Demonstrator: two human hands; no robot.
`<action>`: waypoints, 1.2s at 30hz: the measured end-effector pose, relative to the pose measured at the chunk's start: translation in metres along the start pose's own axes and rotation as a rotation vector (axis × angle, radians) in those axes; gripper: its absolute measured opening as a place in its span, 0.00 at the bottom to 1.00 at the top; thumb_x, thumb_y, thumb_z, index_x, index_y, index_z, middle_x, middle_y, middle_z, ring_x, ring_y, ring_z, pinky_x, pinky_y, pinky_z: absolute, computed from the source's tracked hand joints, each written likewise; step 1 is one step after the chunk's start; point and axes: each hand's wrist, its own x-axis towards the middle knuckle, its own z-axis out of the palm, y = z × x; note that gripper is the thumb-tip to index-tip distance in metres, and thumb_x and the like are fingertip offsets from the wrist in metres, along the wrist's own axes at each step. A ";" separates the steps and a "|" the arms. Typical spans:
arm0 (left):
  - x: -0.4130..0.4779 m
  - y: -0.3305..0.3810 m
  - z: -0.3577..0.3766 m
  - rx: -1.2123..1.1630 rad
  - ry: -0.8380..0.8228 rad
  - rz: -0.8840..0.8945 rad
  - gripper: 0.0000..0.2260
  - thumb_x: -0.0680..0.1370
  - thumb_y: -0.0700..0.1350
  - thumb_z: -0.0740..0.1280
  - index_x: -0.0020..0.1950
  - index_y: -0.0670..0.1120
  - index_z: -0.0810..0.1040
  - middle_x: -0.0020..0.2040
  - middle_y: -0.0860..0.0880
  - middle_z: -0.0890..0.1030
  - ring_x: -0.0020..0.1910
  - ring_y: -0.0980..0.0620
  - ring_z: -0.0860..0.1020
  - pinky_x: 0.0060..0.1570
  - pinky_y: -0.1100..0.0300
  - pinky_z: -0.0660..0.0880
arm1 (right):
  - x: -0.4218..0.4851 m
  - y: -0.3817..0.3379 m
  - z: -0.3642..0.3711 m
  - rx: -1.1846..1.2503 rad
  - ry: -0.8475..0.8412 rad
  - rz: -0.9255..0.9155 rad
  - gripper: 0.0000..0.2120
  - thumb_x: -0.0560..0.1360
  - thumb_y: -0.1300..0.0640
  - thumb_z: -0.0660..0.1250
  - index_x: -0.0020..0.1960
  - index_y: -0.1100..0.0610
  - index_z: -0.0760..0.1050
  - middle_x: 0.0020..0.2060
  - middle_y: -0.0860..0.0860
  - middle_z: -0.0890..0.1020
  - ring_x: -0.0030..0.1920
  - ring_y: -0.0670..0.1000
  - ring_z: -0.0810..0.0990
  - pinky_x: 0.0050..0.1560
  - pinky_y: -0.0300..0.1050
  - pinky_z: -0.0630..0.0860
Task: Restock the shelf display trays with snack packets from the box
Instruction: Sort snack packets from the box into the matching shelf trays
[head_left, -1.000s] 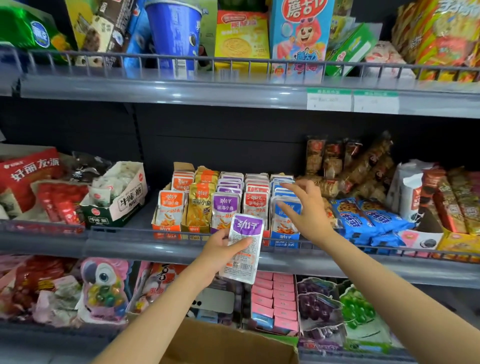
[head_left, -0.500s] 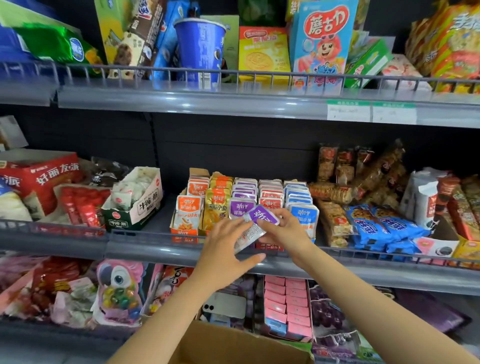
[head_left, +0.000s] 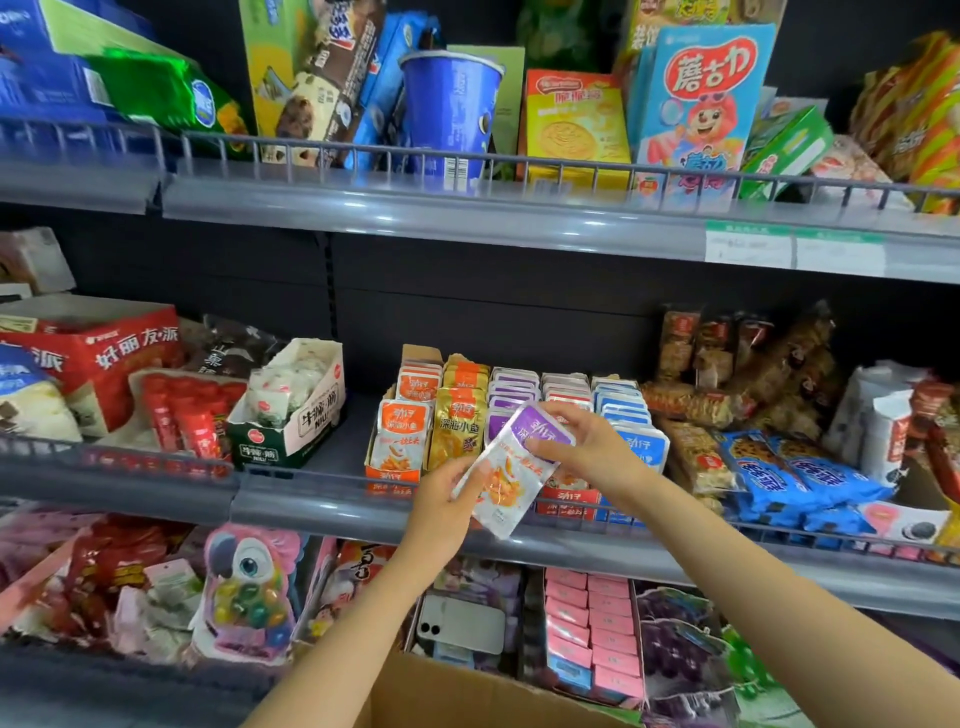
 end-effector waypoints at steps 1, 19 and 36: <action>0.003 -0.003 -0.002 -0.011 0.013 -0.015 0.10 0.80 0.46 0.61 0.61 0.49 0.74 0.49 0.53 0.80 0.45 0.59 0.80 0.40 0.67 0.78 | 0.006 -0.002 -0.002 -0.038 0.053 -0.043 0.18 0.73 0.59 0.70 0.62 0.52 0.72 0.53 0.49 0.80 0.50 0.46 0.81 0.40 0.36 0.79; 0.029 -0.044 -0.085 0.248 0.221 0.060 0.14 0.79 0.45 0.62 0.65 0.49 0.70 0.61 0.53 0.75 0.55 0.56 0.75 0.54 0.64 0.69 | 0.048 0.030 0.021 -0.800 -0.002 -0.161 0.22 0.75 0.55 0.69 0.67 0.51 0.69 0.63 0.52 0.76 0.63 0.52 0.75 0.57 0.43 0.76; 0.098 -0.079 -0.147 0.490 -0.215 -0.107 0.31 0.77 0.53 0.65 0.77 0.52 0.55 0.74 0.52 0.65 0.68 0.54 0.69 0.66 0.54 0.69 | 0.162 -0.047 0.130 -0.974 -0.472 0.098 0.37 0.71 0.42 0.70 0.73 0.51 0.58 0.68 0.50 0.70 0.66 0.53 0.72 0.64 0.48 0.72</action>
